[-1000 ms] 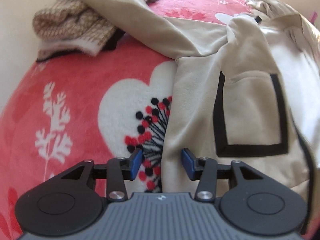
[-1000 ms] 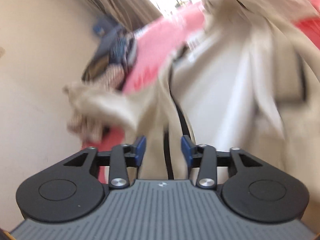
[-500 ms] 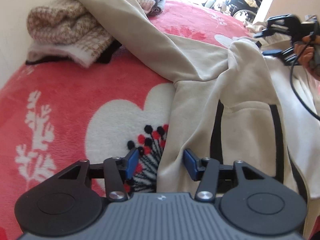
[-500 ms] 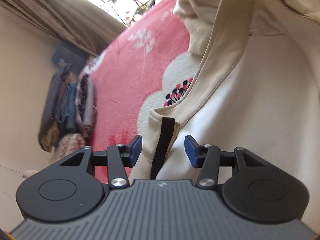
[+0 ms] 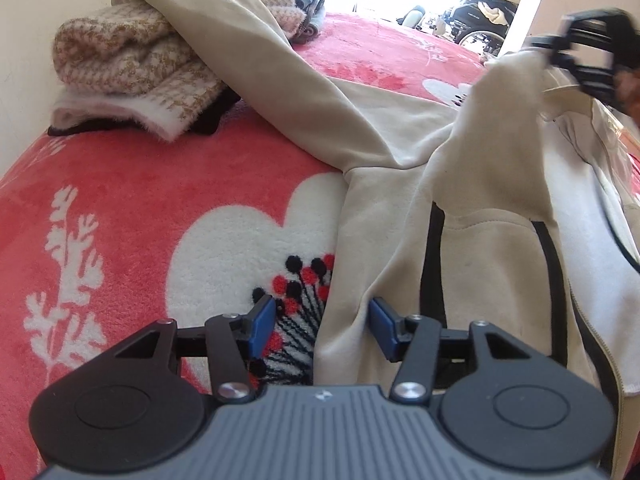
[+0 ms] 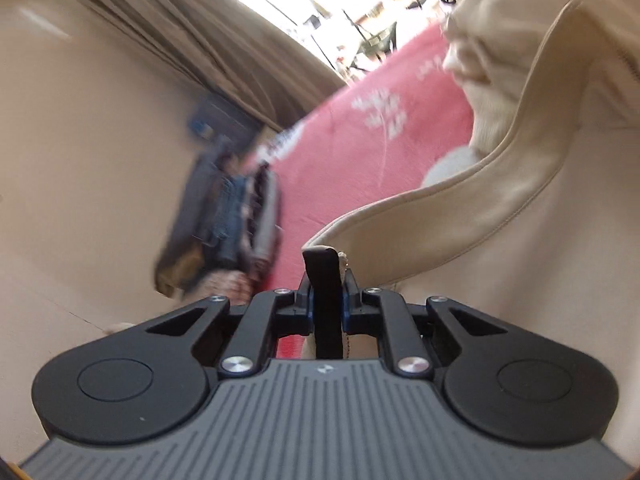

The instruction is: Fold clothes

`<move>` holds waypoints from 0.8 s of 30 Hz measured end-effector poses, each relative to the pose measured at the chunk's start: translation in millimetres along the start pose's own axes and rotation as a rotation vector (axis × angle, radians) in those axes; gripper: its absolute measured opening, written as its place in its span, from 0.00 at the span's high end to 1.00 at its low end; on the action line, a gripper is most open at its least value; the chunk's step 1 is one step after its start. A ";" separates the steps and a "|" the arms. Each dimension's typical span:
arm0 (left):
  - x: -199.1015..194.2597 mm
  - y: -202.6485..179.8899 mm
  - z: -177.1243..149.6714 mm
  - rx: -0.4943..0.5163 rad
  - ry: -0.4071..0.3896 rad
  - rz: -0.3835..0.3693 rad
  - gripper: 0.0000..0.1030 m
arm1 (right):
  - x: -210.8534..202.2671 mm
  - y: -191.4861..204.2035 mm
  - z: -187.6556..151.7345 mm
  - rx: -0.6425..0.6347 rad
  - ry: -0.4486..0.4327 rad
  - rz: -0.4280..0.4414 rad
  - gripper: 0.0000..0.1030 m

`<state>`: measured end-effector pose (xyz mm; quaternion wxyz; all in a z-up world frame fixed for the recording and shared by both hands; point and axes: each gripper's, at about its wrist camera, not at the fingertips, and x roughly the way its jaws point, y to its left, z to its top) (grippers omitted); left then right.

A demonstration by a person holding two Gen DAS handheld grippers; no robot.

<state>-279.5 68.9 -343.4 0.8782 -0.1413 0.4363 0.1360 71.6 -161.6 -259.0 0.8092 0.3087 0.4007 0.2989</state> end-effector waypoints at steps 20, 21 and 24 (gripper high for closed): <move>-0.4 -0.8 0.4 0.009 -0.004 0.012 0.48 | -24.4 -20.8 6.3 -0.207 0.007 -0.490 0.62; -0.3 -0.7 0.4 0.010 -0.005 0.011 0.48 | -18.7 -16.1 9.1 -0.201 0.027 -0.475 0.60; 0.0 -0.1 0.5 0.013 -0.005 0.010 0.48 | -1.6 -1.9 17.7 -0.183 0.087 -0.430 0.47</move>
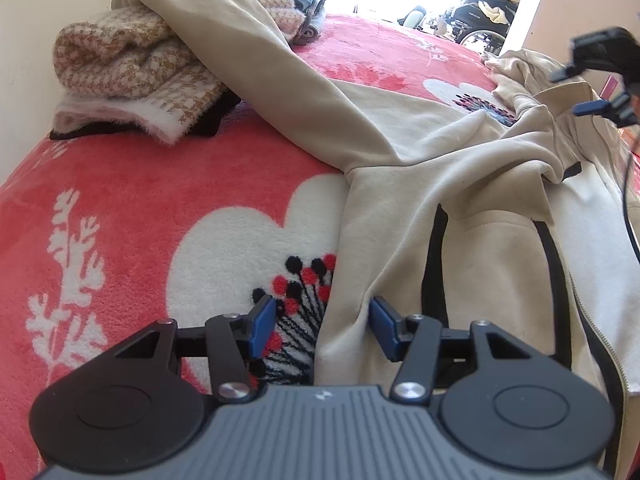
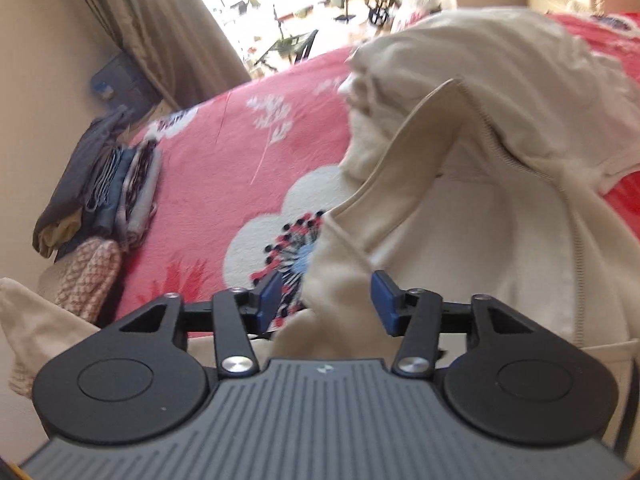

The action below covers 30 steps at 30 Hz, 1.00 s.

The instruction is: Fold clothes

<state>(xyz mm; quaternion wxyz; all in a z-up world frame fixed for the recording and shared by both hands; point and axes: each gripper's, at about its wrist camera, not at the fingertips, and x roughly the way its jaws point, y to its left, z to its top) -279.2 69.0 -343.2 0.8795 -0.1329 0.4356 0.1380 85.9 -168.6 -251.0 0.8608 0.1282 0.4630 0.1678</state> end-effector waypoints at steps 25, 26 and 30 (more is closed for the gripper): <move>3.8 -13.3 -2.6 0.074 -0.033 0.055 0.48 | 175.8 72.9 15.1 -0.189 -0.014 -0.156 0.81; 3.6 -12.8 -2.6 0.073 -0.033 0.051 0.48 | 176.6 74.7 17.0 -0.212 -0.014 -0.145 0.72; 4.5 -9.6 -0.8 0.063 -0.030 0.036 0.48 | 162.9 75.9 33.5 -0.232 0.015 -0.069 0.53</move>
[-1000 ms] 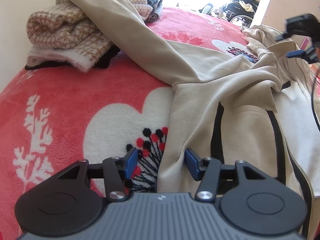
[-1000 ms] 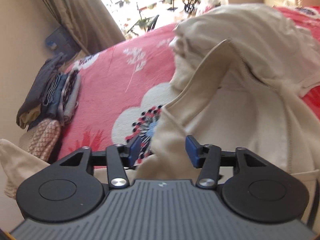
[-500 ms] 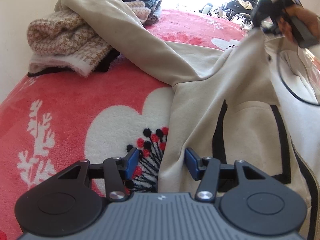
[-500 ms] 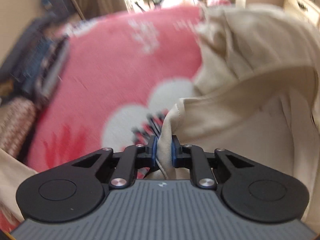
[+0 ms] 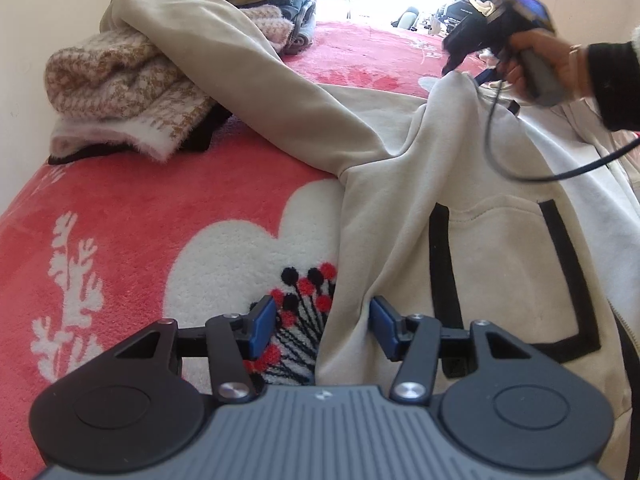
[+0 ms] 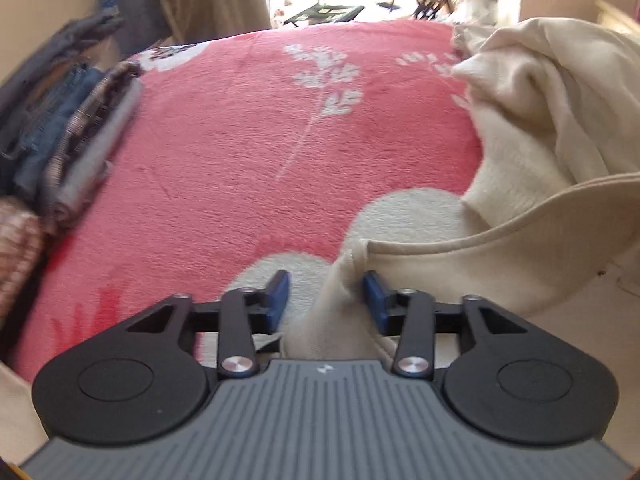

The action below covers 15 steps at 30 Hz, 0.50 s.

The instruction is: Fold clothes

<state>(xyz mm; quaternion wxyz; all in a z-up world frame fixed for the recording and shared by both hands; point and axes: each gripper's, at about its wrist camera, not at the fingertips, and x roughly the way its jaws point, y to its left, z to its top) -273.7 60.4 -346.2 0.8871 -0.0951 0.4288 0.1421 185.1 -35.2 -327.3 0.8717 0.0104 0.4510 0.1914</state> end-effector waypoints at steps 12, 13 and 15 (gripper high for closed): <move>-16.9 9.2 8.8 -0.075 -0.057 -0.012 0.49 | -225.1 -105.4 -45.4 0.354 -0.055 0.425 0.49; -22.7 8.3 9.4 -0.073 -0.077 -0.009 0.49 | -244.2 -107.6 -64.3 0.350 -0.041 0.431 0.49; -36.4 2.4 9.9 -0.043 -0.121 0.000 0.52 | -272.8 -112.4 -106.4 0.363 0.011 0.437 0.50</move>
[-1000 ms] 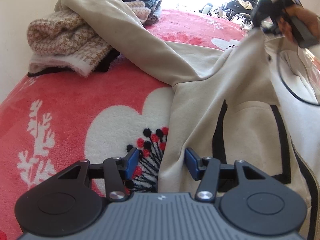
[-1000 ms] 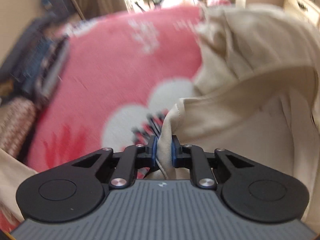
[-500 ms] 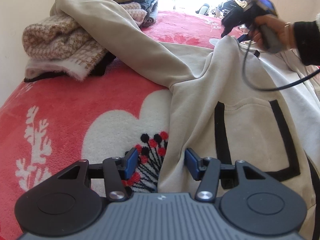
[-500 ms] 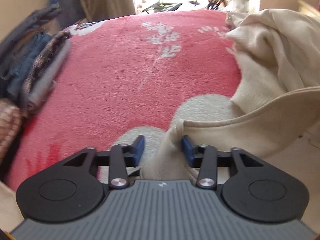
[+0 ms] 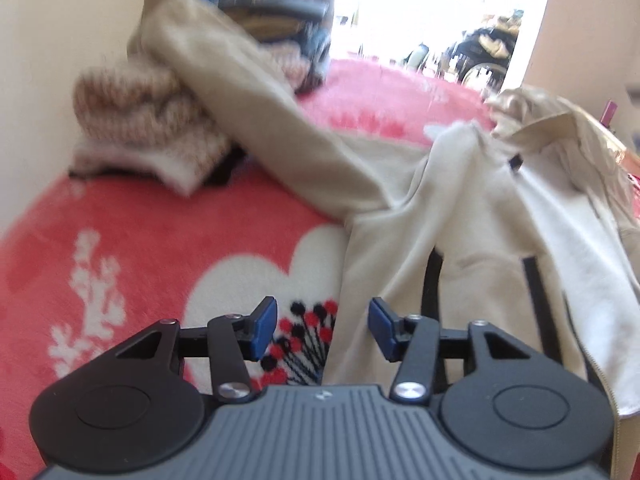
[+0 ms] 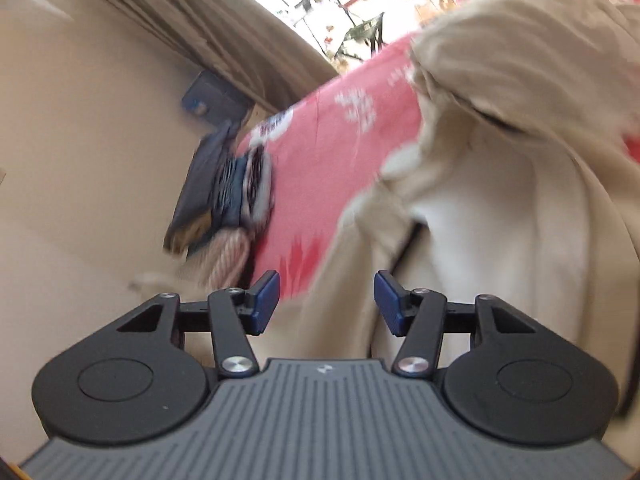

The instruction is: Fold clothes

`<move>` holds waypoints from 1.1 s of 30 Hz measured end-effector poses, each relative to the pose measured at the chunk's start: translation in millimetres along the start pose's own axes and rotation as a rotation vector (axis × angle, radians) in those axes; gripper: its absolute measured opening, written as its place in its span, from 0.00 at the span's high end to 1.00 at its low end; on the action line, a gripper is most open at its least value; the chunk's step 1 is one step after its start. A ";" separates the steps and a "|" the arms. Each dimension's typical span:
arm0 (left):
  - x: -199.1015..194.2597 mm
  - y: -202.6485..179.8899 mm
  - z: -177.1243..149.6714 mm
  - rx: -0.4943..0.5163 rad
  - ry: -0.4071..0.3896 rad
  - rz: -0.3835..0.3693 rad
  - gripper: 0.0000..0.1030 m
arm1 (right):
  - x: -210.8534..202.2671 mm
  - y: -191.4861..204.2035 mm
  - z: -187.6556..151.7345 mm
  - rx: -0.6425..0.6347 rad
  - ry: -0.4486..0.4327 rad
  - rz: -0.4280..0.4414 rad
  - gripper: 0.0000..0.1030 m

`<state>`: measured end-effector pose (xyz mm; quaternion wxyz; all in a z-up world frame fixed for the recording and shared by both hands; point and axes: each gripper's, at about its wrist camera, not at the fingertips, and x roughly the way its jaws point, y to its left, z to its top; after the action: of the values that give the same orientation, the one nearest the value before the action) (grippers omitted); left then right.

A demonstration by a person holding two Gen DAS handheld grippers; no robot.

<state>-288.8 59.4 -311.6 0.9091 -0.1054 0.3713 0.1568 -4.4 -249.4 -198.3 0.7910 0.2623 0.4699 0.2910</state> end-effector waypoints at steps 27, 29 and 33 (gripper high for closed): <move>-42.3 -158.0 -60.6 0.452 0.193 -0.302 0.50 | -92.9 -155.4 -229.5 0.509 0.008 -0.184 0.53; -39.8 -159.1 -61.1 0.434 0.193 -0.299 0.50 | -81.5 -159.1 -230.9 0.513 -0.001 -0.186 0.53; -36.1 -159.7 -60.7 0.422 0.192 -0.289 0.50 | -78.0 -155.2 -230.6 0.470 -0.034 -0.216 0.70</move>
<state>-294.1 -115.0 -316.6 0.8846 0.0200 0.4611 -0.0662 -208.2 -379.5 -356.2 0.7426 0.3922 0.5365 0.0831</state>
